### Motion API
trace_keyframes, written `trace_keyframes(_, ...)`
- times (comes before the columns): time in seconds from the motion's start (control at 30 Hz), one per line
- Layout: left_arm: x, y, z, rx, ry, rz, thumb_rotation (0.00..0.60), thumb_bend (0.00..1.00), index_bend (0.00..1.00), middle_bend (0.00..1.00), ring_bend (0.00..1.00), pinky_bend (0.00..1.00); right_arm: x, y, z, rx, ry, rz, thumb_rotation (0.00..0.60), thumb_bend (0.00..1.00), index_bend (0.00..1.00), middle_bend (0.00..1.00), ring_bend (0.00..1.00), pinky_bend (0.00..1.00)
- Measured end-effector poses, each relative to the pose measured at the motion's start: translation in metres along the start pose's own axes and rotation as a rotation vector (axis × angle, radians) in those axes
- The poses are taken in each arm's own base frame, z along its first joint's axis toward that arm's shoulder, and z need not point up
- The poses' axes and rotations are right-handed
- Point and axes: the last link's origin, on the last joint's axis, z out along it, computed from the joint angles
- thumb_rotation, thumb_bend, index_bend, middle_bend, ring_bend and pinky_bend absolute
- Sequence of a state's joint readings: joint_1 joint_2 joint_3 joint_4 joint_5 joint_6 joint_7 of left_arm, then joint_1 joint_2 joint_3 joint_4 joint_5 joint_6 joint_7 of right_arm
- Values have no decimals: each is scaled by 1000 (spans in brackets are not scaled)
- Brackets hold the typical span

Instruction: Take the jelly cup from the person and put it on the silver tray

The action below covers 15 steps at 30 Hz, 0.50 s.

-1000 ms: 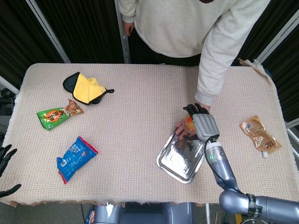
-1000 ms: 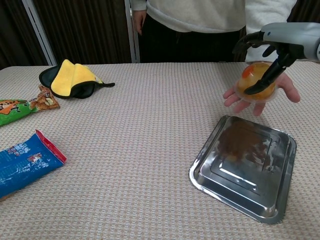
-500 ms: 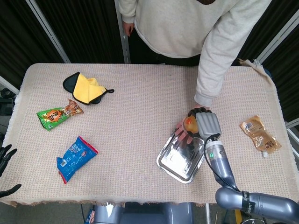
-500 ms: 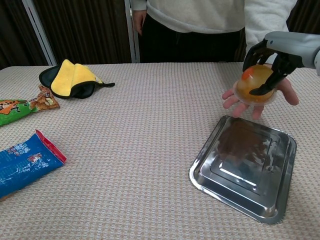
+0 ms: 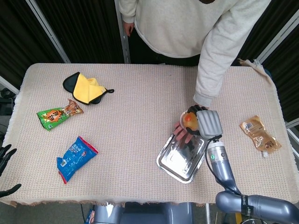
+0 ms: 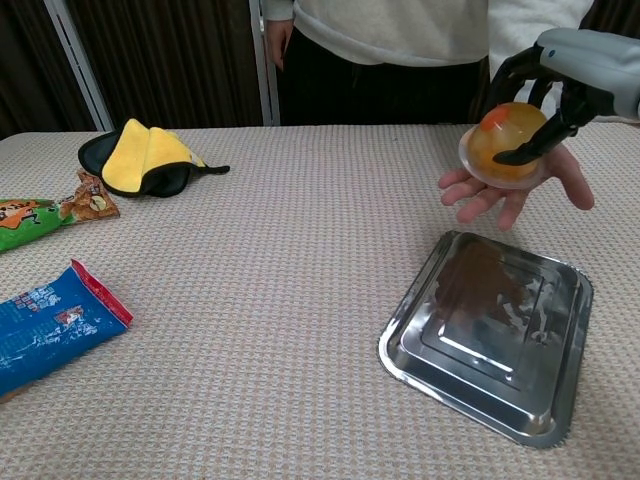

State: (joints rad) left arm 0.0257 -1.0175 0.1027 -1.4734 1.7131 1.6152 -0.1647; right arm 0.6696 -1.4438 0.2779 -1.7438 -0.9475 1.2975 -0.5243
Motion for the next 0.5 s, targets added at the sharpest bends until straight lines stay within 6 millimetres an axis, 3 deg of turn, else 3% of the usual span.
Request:
trace_keyframes(0.27,0,0,0,-2,2,0,600,0,21,0,0,0,30,17,-18,-10,37,-25,600,251,719,586,521,639)
trace_keyframes(0.5,0,1,0,-3,4,9,600,0,21,0,0,0,52,57,-46,-93,55,-46,600,250,719,586,521,638)
